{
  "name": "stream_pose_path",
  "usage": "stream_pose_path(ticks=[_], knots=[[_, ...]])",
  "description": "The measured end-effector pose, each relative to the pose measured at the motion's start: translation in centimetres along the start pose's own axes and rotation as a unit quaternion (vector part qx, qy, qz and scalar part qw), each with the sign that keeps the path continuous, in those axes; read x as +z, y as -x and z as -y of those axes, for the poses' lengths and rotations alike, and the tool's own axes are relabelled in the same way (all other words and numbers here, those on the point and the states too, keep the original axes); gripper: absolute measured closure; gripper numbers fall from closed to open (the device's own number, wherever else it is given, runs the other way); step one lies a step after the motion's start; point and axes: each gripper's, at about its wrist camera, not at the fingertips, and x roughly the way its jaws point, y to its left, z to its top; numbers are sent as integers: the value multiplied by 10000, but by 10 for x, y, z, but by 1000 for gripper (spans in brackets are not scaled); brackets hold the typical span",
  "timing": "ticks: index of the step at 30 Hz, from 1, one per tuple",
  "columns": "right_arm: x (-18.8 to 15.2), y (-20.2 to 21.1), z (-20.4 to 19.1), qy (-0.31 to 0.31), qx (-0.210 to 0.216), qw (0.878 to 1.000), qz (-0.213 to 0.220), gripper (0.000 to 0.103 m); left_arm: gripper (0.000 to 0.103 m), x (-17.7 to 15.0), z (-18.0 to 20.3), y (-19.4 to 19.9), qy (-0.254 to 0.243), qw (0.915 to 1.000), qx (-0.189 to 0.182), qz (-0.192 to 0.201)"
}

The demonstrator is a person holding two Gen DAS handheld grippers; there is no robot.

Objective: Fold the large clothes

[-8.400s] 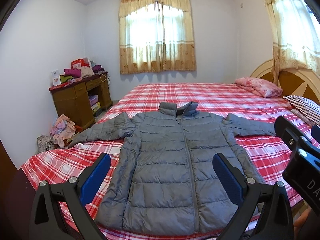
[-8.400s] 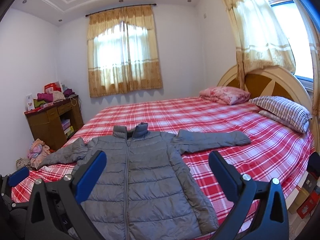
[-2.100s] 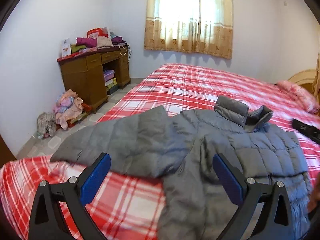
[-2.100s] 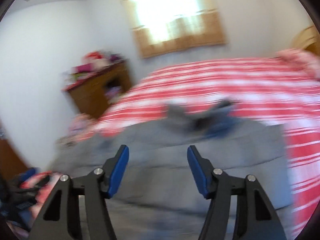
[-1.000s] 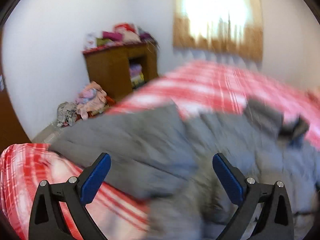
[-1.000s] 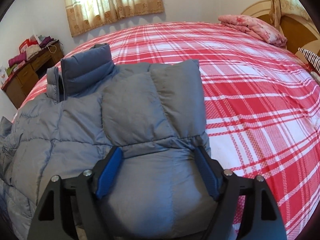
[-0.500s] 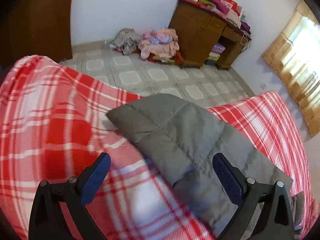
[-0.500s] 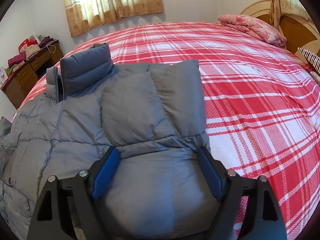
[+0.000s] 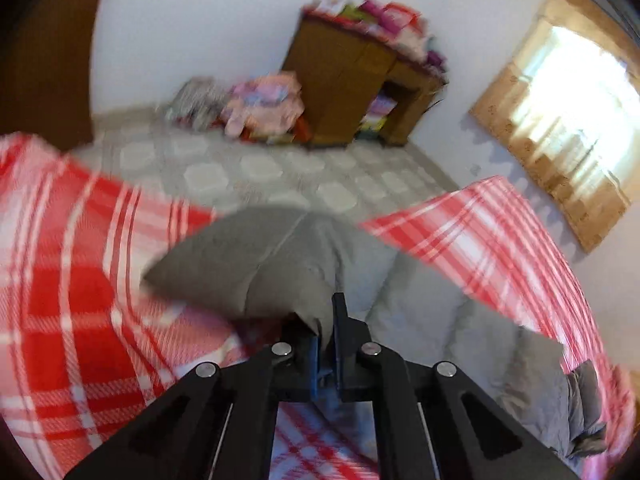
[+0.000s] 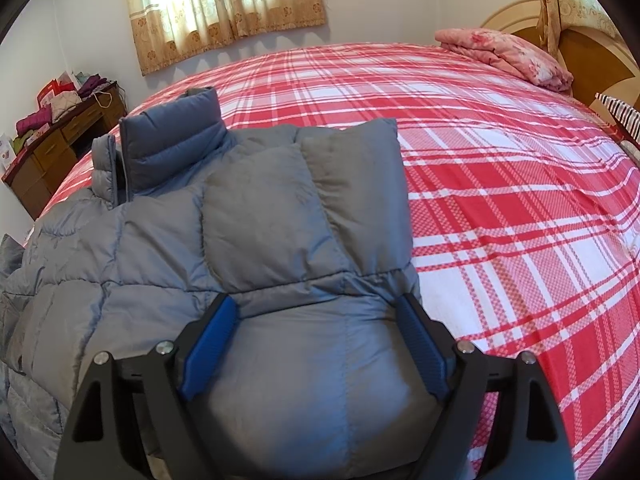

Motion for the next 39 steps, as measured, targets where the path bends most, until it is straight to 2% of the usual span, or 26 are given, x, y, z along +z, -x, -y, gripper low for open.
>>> stream_pose_path(ticks=[2,4,6,7,10,11,13,14,16,19,22,25,27,29,30,32,33,34,36,37,39], knots=[[0,0,0,-5,3,10000,2,17,99,7,20,18,-250,9992,-200,249],[0,0,0,-12,7,10000,5,17,99,9,49,45,-615,9949,-576,547],[0,0,0,-12,2,10000,4,17,99,1,89,79,-1198,9839,-1036,822],[0,0,0,-13,3,10000,5,17,99,-8,113,97,-1558,9745,-1311,947],[0,0,0,-20,0,10000,6,17,99,-51,175,144,-2580,9372,-1991,1242],[0,0,0,-17,-2,10000,6,17,99,-77,200,161,-3016,9168,-2308,1236],[0,0,0,-21,2,10000,6,17,99,-117,227,179,-3525,8881,-2699,1193],[0,0,0,-23,4,10000,7,17,99,-146,243,185,-3785,8699,-2979,1061],[0,0,0,-36,18,10000,12,17,99,-190,261,190,-4127,8464,-3281,746],[0,0,2,-86,68,9999,28,17,99,-250,276,184,-4635,8208,-3298,514],[-1,0,3,-143,129,9998,47,17,98,-290,279,165,-4991,8072,-3147,143],[-1,0,4,-164,159,9997,62,17,98,-316,279,149,-5208,8044,-2844,-289],[-1,0,4,-182,187,9996,67,17,98,-321,278,145,-5203,8046,-2810,-543],[-1,0,5,-197,202,9996,69,17,97,-327,272,151,-5269,8003,-2796,-614],[-1,0,5,-201,203,9996,67,17,96,-330,269,155,-5342,7955,-2788,-636],[-1,0,5,-205,203,9996,67,17,90,-337,263,162,-5497,7824,-2837,-715],[-1,0,5,-210,208,9995,67,17,81,-343,263,162,-5543,7778,-2859,-780],[-1,0,6,-217,215,9995,67,17,65,-347,261,164,-5621,7691,-2909,-893],[-1,0,6,-224,220,9995,64,17,51,-354,262,169,-5766,7593,-2880,-899],[0,0,6,-226,222,9995,59,17,48,-358,263,172,-5846,7546,-2843,-888],[-1,0,7,-236,255,9994,57,15,47,-360,265,174,-5842,7535,-2848,-987]])
